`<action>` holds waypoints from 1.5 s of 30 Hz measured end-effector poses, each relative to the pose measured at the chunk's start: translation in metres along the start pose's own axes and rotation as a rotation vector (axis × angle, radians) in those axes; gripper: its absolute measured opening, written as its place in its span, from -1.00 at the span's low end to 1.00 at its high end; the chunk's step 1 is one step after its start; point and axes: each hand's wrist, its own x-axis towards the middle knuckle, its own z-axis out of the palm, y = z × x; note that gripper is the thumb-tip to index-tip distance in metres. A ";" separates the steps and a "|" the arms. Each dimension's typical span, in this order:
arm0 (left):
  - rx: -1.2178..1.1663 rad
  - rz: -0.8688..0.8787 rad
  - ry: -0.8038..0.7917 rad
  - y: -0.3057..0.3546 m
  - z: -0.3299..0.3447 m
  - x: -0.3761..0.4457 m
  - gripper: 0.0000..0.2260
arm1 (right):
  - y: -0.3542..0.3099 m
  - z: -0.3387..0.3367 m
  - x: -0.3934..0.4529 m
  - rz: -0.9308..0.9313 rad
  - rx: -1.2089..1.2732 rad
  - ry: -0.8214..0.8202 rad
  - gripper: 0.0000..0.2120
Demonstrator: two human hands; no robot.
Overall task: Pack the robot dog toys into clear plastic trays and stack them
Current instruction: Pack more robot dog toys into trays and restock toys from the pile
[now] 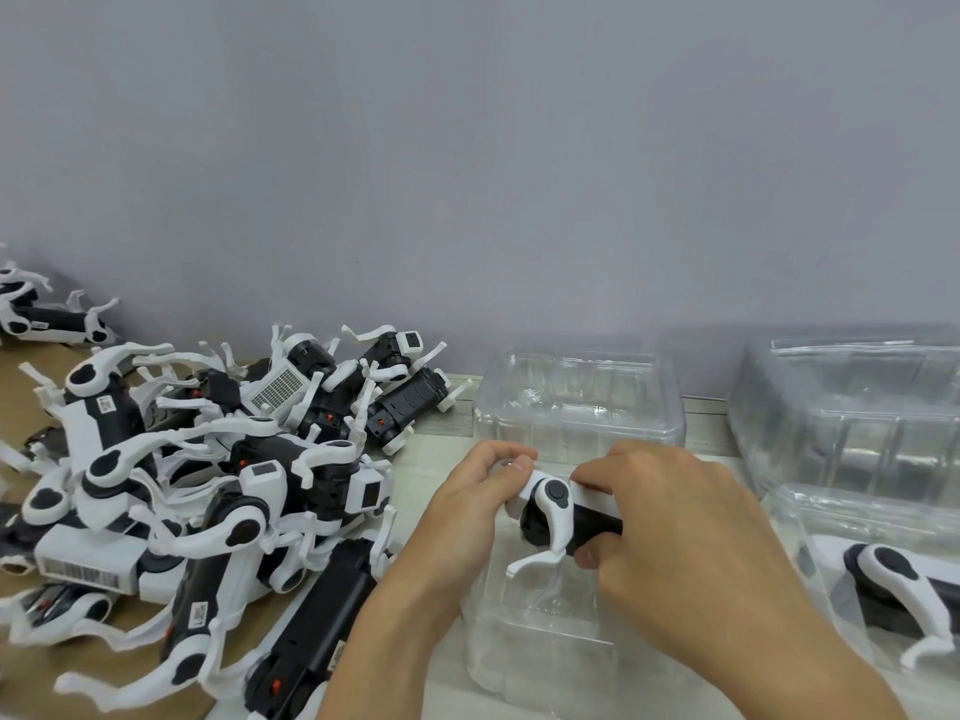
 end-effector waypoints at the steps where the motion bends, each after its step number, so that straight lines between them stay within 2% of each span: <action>1: 0.000 0.002 -0.001 0.000 0.000 0.000 -0.78 | 0.000 0.000 0.000 -0.001 0.003 0.001 -0.91; 38: -0.020 0.020 -0.015 0.001 0.002 0.000 -0.83 | 0.002 0.003 0.000 -0.013 -0.014 0.012 -0.89; 45: 0.050 0.045 -0.008 0.004 0.004 -0.003 -0.84 | 0.004 0.005 0.001 -0.021 -0.018 0.017 -0.87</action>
